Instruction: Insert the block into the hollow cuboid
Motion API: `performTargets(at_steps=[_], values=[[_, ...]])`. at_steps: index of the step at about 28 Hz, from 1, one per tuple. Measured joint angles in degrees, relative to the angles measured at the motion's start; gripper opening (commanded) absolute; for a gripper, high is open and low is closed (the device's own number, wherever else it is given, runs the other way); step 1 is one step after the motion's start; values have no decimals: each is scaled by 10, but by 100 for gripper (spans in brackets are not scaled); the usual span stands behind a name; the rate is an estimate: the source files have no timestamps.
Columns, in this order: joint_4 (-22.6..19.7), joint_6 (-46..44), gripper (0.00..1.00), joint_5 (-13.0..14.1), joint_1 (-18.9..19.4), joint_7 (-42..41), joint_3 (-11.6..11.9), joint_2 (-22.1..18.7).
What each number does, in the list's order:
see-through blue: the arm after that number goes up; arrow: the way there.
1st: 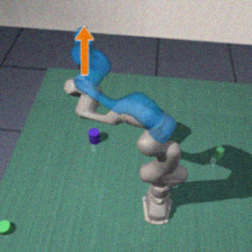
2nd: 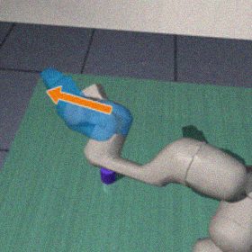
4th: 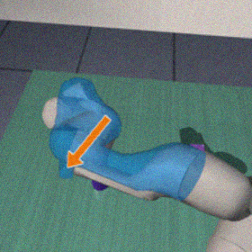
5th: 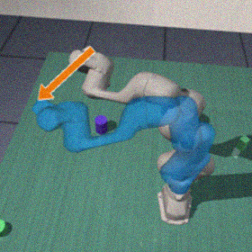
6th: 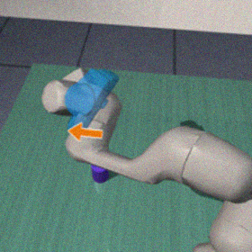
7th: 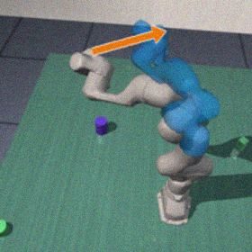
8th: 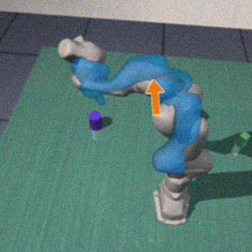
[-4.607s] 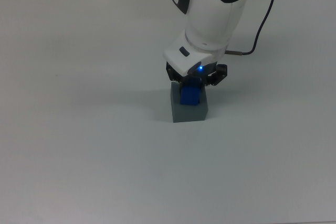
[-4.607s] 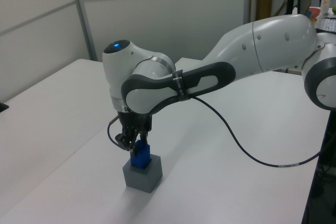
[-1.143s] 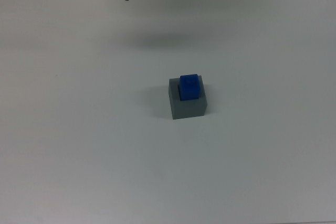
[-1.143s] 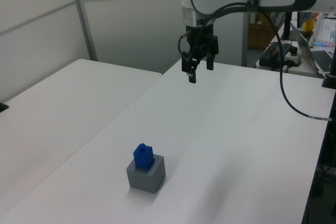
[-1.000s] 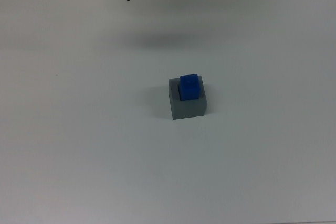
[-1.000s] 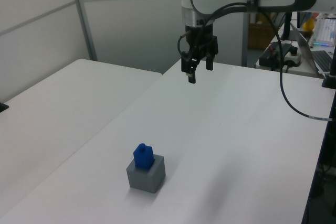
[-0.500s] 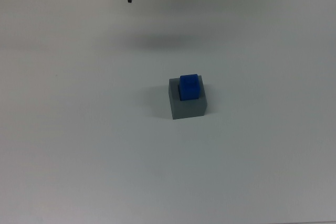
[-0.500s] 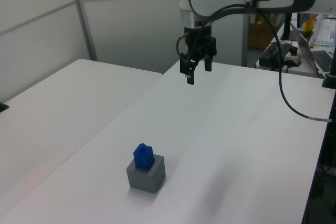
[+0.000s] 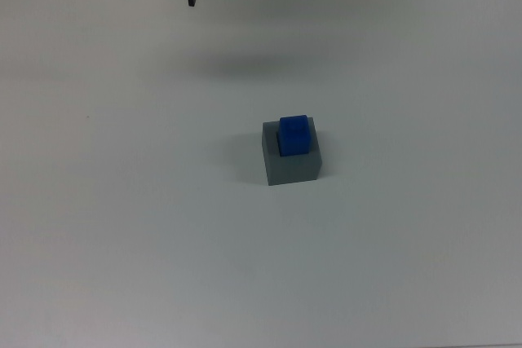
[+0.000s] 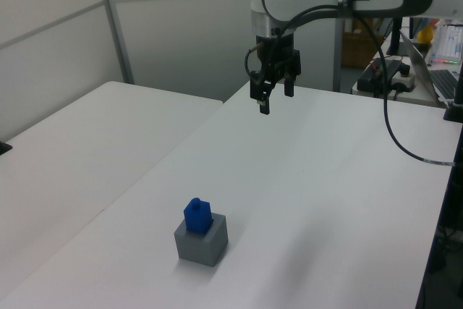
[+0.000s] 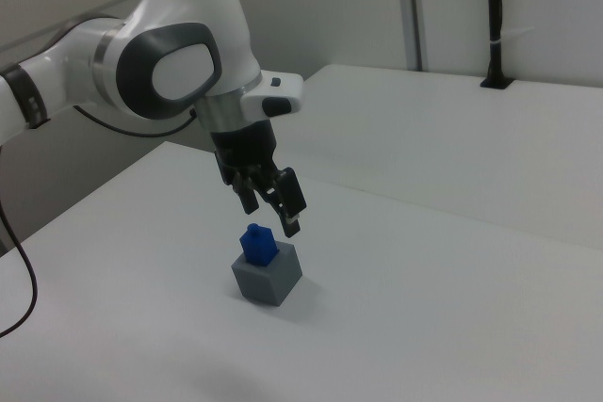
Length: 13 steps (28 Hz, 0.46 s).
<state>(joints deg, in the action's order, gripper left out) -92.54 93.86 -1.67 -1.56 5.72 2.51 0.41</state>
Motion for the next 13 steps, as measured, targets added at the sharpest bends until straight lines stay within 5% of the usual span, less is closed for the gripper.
performTargets(at_steps=[13], values=[[0, 0, 100, 0, -2, 0, 0, 4]])
